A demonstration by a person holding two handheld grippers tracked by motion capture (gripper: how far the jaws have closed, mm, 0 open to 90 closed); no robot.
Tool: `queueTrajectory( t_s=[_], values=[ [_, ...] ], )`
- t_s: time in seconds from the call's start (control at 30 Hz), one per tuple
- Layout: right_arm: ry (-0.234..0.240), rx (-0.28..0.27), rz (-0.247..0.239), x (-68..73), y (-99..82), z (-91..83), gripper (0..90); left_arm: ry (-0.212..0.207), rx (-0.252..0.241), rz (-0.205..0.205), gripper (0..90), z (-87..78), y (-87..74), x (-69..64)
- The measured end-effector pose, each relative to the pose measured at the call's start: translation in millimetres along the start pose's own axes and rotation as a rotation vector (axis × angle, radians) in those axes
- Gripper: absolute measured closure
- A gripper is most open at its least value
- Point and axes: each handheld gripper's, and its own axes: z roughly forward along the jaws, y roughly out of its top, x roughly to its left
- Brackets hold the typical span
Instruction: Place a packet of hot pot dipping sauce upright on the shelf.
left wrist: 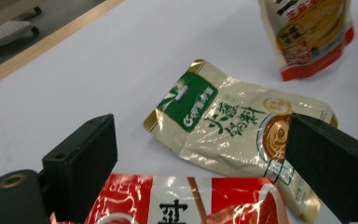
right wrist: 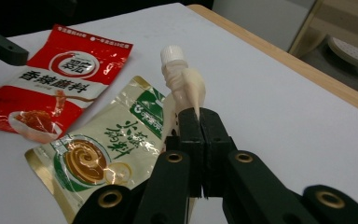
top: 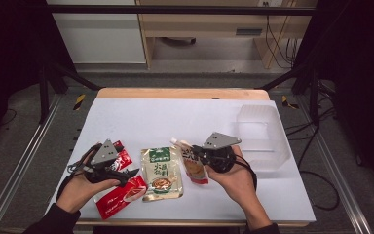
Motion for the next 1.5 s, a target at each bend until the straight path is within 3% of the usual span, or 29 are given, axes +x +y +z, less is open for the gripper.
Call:
queueTrajectory(
  t_s=[0.13,0.37,0.57,0.77,1.03,1.27,1.5],
  values=[
    [0.017,-0.009,-0.048,3.9,12.2,-0.7,89.7,-0.013,0.015,0.046,11.8,2.4,15.7,1.7],
    [0.079,-0.046,-0.093,11.0,30.6,1.5,89.7,-0.076,0.001,0.073,16.9,3.7,44.5,7.3],
    [0.141,-0.066,-0.122,25.9,41.0,6.1,89.6,-0.110,-0.003,0.100,21.4,3.5,58.4,8.1],
    [0.172,-0.071,-0.145,37.8,46.8,11.2,89.6,-0.158,0.002,0.133,28.1,7.9,64.2,5.6],
    [0.195,-0.078,-0.149,43.3,50.5,14.5,89.6,-0.208,0.008,0.155,44.7,11.1,70.3,2.2],
    [0.192,-0.083,-0.148,43.2,50.3,13.4,89.6,-0.210,0.024,0.175,58.9,13.4,70.8,1.5],
    [0.187,-0.087,-0.139,40.7,47.0,14.0,89.5,-0.223,0.029,0.155,70.3,14.7,71.5,-1.1]
  ],
)
